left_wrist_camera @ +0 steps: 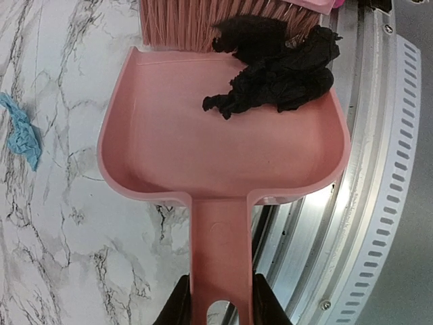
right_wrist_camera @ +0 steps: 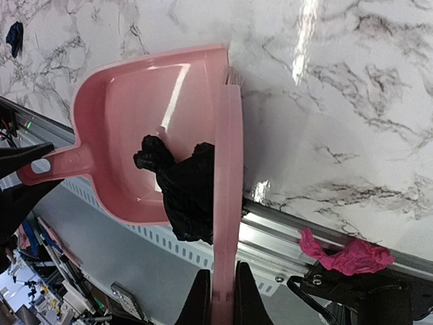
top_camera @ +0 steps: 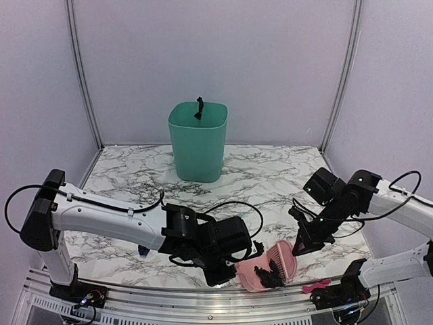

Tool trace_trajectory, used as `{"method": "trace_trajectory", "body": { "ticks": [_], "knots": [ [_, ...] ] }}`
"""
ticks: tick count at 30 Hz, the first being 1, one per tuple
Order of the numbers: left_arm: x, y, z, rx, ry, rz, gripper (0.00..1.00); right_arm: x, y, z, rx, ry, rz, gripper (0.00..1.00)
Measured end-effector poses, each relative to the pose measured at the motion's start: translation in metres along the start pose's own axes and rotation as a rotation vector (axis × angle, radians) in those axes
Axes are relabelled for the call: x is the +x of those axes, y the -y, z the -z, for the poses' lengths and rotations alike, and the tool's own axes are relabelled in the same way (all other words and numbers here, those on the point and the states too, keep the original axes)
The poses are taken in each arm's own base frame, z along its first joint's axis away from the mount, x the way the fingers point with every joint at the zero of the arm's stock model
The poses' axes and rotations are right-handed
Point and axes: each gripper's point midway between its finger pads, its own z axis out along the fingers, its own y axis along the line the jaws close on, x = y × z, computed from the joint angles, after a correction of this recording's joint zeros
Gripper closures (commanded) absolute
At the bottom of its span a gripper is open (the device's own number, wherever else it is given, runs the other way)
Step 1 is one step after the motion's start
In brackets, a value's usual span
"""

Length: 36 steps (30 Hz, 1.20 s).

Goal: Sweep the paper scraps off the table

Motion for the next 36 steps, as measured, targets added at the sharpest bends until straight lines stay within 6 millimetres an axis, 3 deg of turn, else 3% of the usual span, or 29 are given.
{"method": "trace_trajectory", "body": {
  "ticks": [4, 9, 17, 23, 30, 36],
  "knots": [
    [-0.005, -0.018, 0.002, -0.01, 0.015, 0.048, 1.0, -0.03, -0.017, 0.011, 0.004, 0.071, 0.025, 1.0],
    [-0.012, -0.06, 0.012, -0.051, 0.049, 0.162, 1.0, -0.072, -0.042, 0.025, -0.004, 0.163, 0.069, 1.0],
    [-0.026, -0.118, 0.044, -0.114, 0.133, 0.295, 1.0, -0.146, -0.079, 0.048, 0.012, 0.31, 0.133, 1.0],
    [-0.041, -0.155, 0.09, -0.14, 0.241, 0.365, 1.0, -0.209, -0.113, 0.077, -0.033, 0.456, 0.178, 1.0],
    [-0.057, -0.224, 0.152, -0.196, 0.383, 0.496, 1.0, -0.277, -0.154, 0.128, -0.148, 0.647, 0.24, 1.0],
    [-0.071, -0.256, 0.185, -0.18, 0.472, 0.56, 1.0, -0.312, -0.174, 0.166, -0.219, 0.757, 0.279, 1.0]
  ]
}}
